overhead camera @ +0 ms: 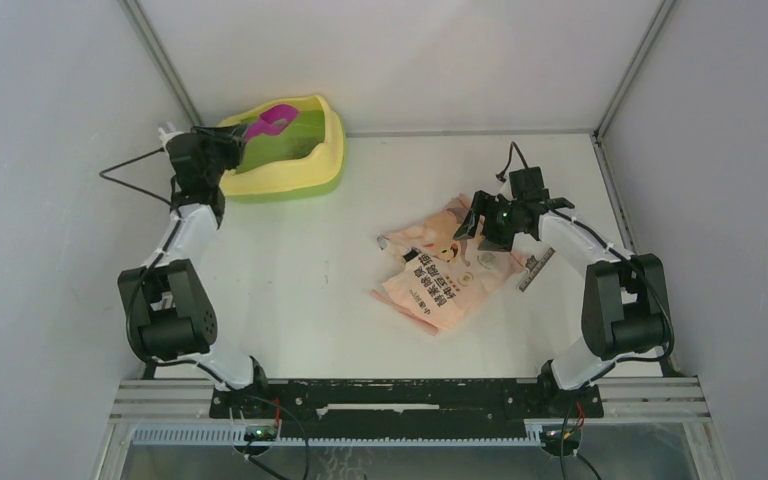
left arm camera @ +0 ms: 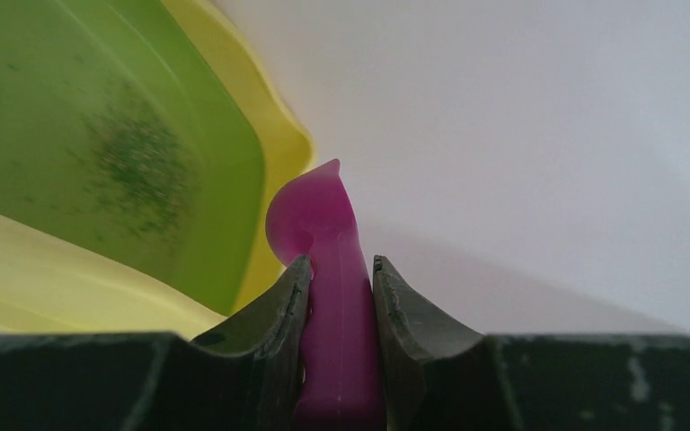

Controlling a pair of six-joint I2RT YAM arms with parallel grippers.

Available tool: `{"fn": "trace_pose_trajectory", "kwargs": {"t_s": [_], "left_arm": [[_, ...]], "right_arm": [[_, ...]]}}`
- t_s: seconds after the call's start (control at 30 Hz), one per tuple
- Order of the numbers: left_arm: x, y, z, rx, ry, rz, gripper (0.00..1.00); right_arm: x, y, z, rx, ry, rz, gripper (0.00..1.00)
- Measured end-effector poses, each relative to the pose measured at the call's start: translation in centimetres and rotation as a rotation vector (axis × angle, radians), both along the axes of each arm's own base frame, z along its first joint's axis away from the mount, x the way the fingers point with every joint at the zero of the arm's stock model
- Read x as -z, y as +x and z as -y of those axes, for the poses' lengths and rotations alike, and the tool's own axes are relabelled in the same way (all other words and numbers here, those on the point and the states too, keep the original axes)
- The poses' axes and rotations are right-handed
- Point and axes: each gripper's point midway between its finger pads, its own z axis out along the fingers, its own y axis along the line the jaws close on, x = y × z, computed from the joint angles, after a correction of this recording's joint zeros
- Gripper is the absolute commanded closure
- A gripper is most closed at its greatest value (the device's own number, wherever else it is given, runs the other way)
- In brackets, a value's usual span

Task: Fill the litter box with clean litter
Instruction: Pour the cat litter into the litter box.

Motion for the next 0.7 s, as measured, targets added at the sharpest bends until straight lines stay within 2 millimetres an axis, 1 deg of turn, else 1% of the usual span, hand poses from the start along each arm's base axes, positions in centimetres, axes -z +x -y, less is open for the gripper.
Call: {"fn": "trace_pose_trajectory", "kwargs": {"t_s": [0.1, 0.17, 0.23, 0.33, 0.4, 0.47, 0.53, 0.57, 0.63, 0.7], "left_arm": [[-0.2, 0.7, -0.9, -0.044, 0.152, -0.072, 0.99], [-0.8, 1.5, -1.3, -0.068, 0.254, -0.104, 0.99], [-1.8, 2.7, -1.1, -0.088, 0.377, -0.138, 0.99], [-3.0, 4.3, 0.4, -0.094, 0.559, -0.169, 0.99], [-3.2, 5.1, 2.3, -0.075, 0.681, -0.202, 0.99], [-2.7, 5.4, 3.9, -0.053, 0.778, -0.232, 0.99], [-1.5, 5.2, 5.2, -0.02, 0.861, -0.279, 0.99], [-1.0, 5.1, 5.5, -0.008, 0.889, -0.3, 0.99], [0.3, 4.8, 5.6, 0.006, 0.954, -0.358, 0.99], [1.0, 4.7, 4.9, -0.001, 1.003, -0.408, 0.99]], "right_arm": [[0.0, 0.0, 0.0, -0.002, 0.003, -0.001, 0.2], [-0.2, -0.1, -0.1, -0.003, 0.006, 0.002, 0.2], [-0.4, -0.1, -0.1, -0.006, 0.01, 0.007, 0.2], [-0.8, -0.1, -0.2, -0.009, 0.018, 0.016, 0.2], [-1.0, -0.2, -0.3, -0.01, 0.02, 0.022, 0.2], [-1.2, -0.2, -0.2, -0.01, 0.02, 0.023, 0.2], [-1.2, -0.3, -0.2, -0.01, 0.023, 0.022, 0.2], [-1.3, -0.3, -0.2, -0.01, 0.024, 0.022, 0.2], [-1.3, -0.3, -0.2, -0.012, 0.025, 0.022, 0.2], [-1.3, -0.3, -0.2, -0.013, 0.025, 0.023, 0.2]]}}
